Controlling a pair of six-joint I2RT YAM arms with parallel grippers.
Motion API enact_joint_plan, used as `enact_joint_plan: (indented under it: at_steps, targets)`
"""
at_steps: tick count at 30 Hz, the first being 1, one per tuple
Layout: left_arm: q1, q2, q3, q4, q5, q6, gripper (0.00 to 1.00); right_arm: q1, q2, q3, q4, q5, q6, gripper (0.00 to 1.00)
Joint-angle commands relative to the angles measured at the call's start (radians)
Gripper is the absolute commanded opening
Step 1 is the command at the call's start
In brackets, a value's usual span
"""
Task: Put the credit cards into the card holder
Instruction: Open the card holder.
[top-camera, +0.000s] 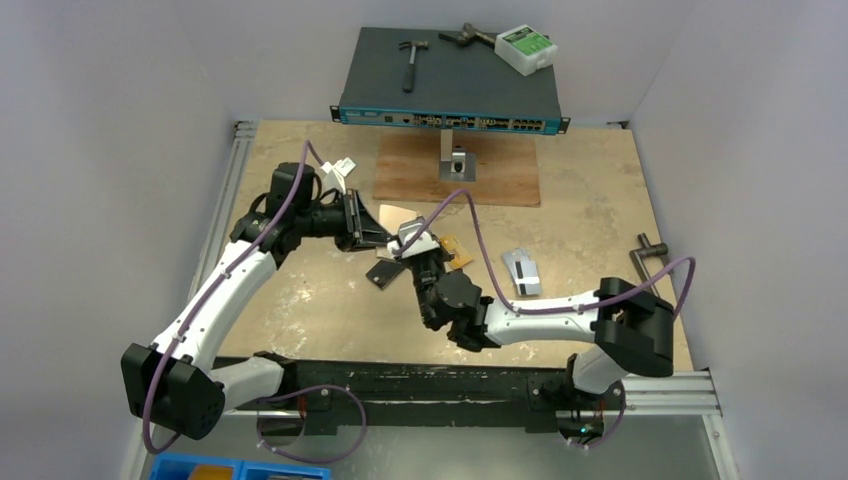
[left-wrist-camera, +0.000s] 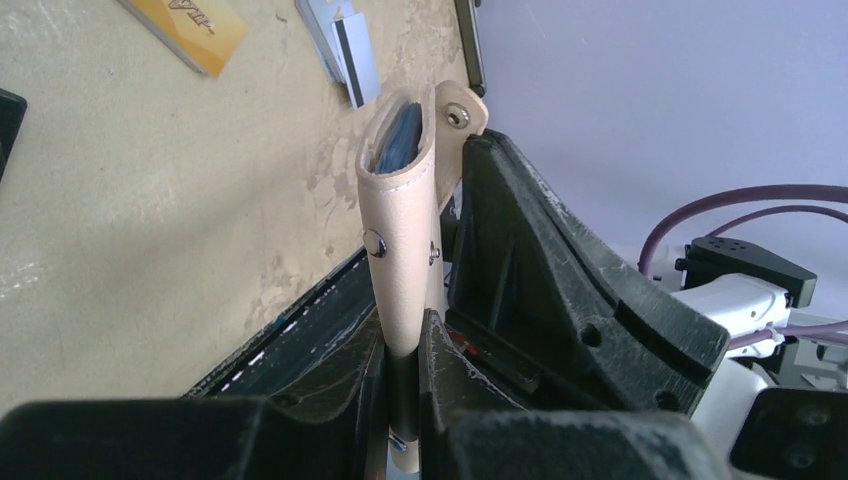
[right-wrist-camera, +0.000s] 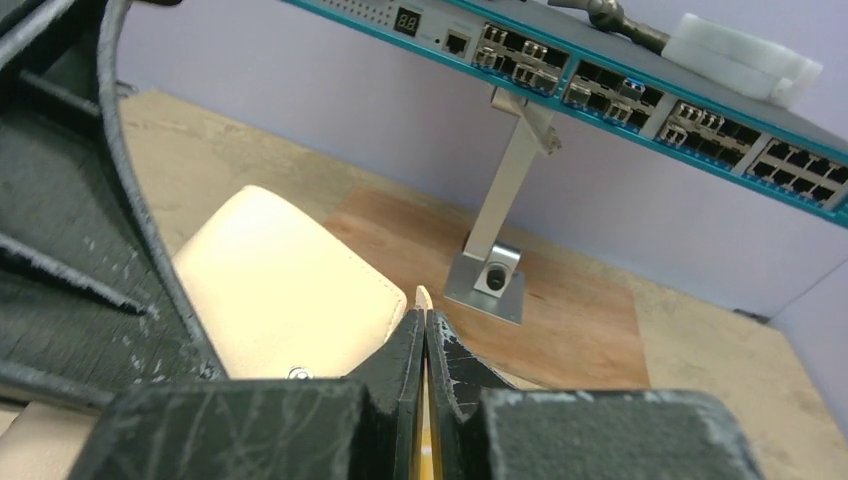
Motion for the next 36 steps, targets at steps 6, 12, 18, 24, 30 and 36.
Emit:
enact_joint_plan:
  at_steps: [6,12,18,24,30,36]
  targets:
    - [-0.004,-0.016,-0.001,-0.032,0.049,0.015,0.00,-0.059,-0.200,0.036,-0.348,-0.040,0.520,0.00]
    - [-0.006,0.014,0.002,-0.024,0.026,0.051,0.00,-0.092,-0.302,0.093,-0.762,-0.163,0.915,0.30]
    - [-0.010,0.095,0.040,-0.094,0.010,0.147,0.00,-0.183,-0.441,0.089,-0.963,-0.428,1.174,0.59]
    - [-0.069,0.117,0.007,-0.041,-0.020,0.168,0.00,-0.199,-0.347,0.147,-1.122,-0.549,1.261,0.63]
    - [-0.169,0.232,-0.043,0.080,-0.043,0.168,0.00,-0.233,-0.350,0.119,-1.271,-0.533,1.328,0.61]
    - [-0.232,0.444,-0.048,0.231,-0.071,0.169,0.00,-0.270,-0.521,-0.009,-1.382,-0.477,1.374,0.59]
